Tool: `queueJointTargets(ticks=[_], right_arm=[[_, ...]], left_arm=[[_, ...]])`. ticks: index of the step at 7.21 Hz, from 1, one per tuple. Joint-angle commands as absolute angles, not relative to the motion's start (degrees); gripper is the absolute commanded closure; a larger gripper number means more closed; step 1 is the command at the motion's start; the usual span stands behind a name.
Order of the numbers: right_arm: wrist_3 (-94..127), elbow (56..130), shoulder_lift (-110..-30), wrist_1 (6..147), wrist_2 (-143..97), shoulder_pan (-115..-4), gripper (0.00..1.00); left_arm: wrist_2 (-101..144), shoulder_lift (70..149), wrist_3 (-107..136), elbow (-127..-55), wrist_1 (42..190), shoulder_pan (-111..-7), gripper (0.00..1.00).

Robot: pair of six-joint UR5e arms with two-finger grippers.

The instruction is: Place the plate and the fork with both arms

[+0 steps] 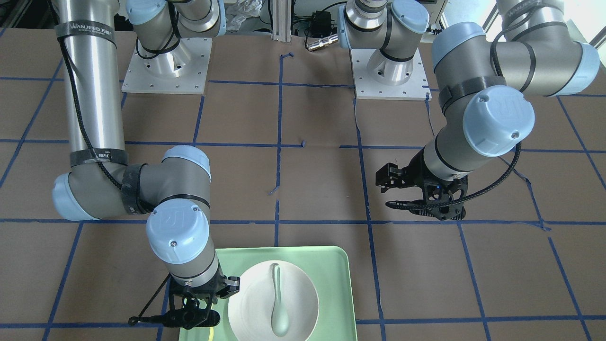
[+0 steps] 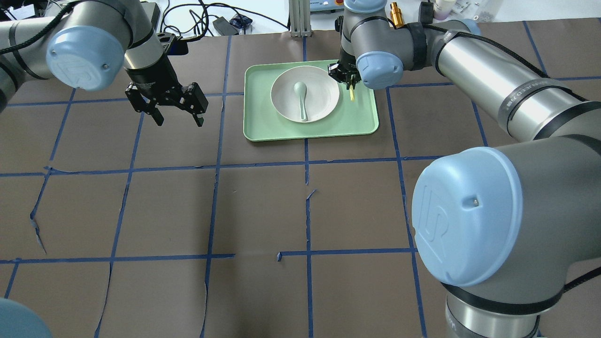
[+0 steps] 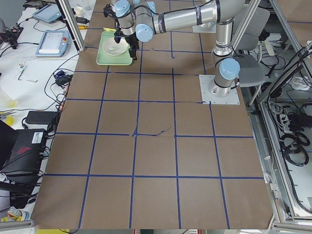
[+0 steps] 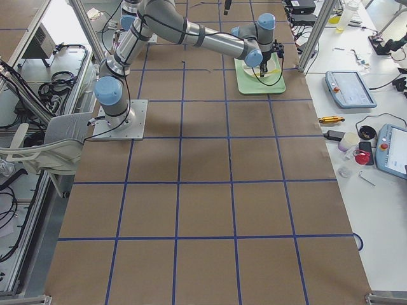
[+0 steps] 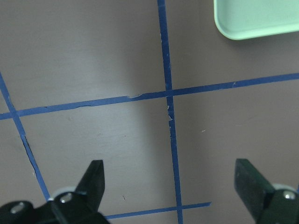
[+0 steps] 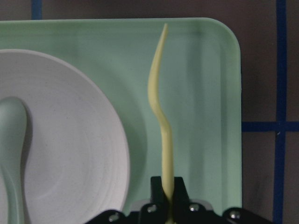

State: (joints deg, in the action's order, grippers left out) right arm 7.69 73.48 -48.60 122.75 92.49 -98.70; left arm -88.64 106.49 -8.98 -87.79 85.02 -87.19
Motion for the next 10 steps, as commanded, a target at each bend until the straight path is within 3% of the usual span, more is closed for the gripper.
queueJointTargets(ticks=[1,2,5,10], right_arm=[[8.1,75.0,-48.5,122.4,93.1,-98.6,0.56],[7.7,75.0,-48.6,122.4,93.0,-98.6,0.01],[8.6,75.5,-52.4,120.3,93.3,-98.4,0.00],[5.1,77.0,-73.1,88.1,93.0,-96.0,0.00]], left_arm=[[-88.5,106.4,-9.0,-87.8,85.1,-87.2,0.00],[-88.5,106.5,-9.0,-87.8,85.1,-87.2,0.00],[-88.6,105.9,-8.8,-87.3,85.1,-87.3,0.00],[-93.1,102.0,-5.7,-87.3,85.0,-88.1,0.00]])
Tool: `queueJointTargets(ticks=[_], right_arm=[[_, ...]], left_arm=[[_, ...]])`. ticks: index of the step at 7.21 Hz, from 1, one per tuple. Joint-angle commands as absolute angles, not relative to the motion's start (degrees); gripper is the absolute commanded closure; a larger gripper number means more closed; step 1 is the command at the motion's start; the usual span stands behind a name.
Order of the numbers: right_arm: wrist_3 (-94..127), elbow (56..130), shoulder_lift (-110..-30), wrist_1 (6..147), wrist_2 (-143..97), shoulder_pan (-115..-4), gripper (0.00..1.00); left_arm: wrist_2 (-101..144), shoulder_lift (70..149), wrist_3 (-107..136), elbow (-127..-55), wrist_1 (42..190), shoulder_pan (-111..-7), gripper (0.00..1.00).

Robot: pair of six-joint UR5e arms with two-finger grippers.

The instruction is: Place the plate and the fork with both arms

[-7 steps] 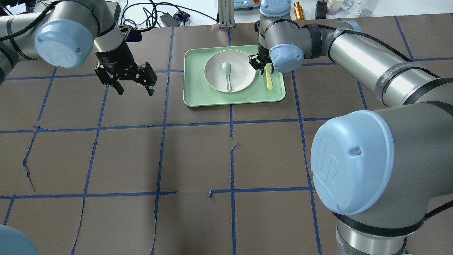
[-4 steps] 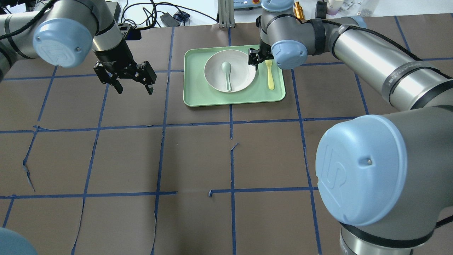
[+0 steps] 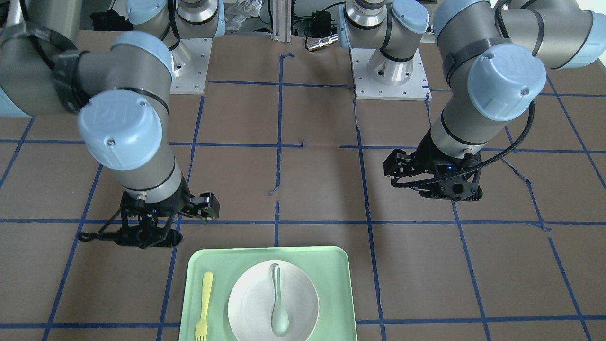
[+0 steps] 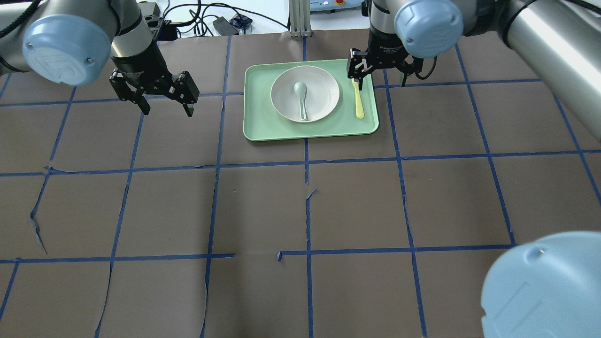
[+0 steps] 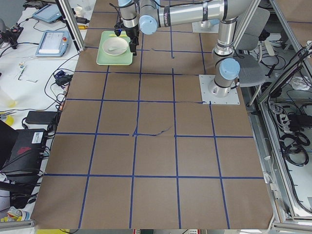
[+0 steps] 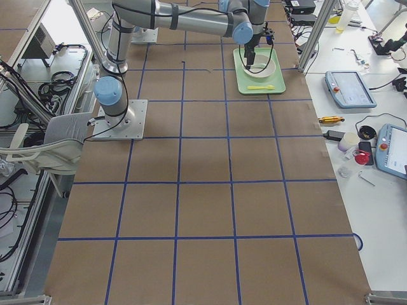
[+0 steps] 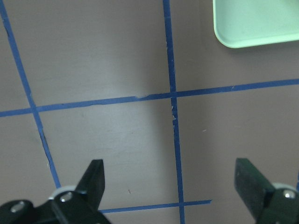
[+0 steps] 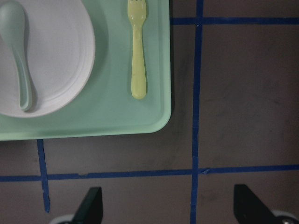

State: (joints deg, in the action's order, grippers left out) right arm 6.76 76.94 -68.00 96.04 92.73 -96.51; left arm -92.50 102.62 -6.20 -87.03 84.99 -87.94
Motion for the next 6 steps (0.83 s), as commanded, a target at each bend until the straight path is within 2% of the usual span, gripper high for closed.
queueJointTargets(ticks=[1,6], right_arm=[[5.1,77.0,-75.9,84.3,92.8,-96.4,0.00],[5.2,76.9,-77.4,81.8,92.1,-97.1,0.00]], left_arm=[[-92.8,101.8,-4.4,-87.4,84.7,-88.1,0.00],[-92.7,98.5,1.7,-87.3,91.0,-88.6,0.00]])
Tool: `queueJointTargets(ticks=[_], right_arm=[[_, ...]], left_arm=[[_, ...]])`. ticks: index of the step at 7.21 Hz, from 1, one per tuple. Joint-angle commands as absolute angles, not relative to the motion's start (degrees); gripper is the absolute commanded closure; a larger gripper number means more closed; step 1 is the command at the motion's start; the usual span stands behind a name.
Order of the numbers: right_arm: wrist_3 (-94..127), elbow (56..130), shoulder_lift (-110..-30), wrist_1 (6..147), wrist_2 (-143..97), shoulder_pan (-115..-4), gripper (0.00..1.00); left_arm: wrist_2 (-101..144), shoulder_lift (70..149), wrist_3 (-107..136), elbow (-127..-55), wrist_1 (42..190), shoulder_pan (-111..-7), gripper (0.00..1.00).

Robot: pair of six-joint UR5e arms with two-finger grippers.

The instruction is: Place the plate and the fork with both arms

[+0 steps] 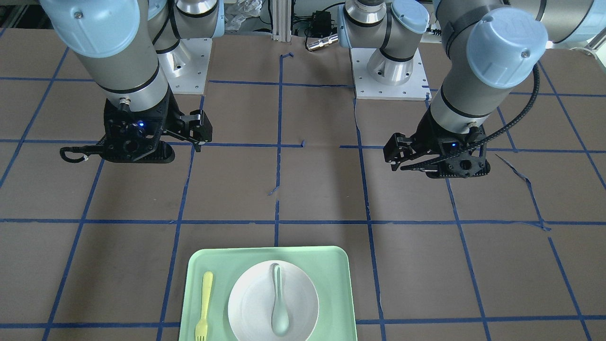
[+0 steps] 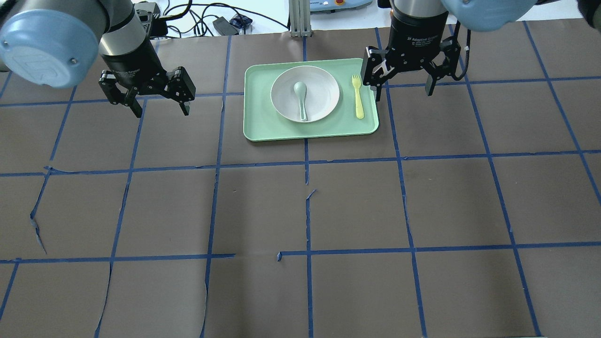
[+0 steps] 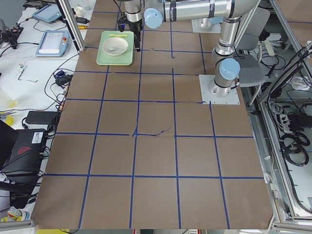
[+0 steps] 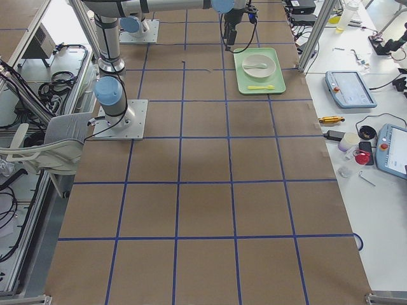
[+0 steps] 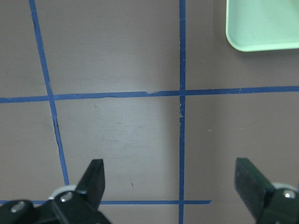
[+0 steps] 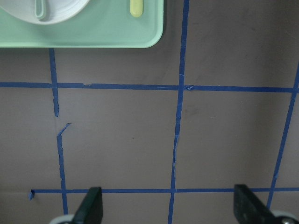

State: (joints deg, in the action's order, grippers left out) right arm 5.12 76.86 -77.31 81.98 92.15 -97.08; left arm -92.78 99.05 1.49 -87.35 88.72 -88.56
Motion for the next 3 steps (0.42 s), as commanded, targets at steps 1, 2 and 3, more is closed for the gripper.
queueJointTargets(ticks=[1,2,3], right_arm=[[5.2,76.9,-77.3,81.7,92.1,-97.1,0.00],[5.2,76.9,-77.4,81.8,92.0,-97.2,0.00],[5.1,76.9,-77.2,81.9,92.0,-97.2,0.00]], left_arm=[[-92.8,98.0,1.7,-87.4,91.6,-88.6,0.00],[-92.8,97.9,1.7,-87.4,92.2,-88.6,0.00],[-92.7,97.6,1.7,-86.8,93.9,-88.6,0.00]])
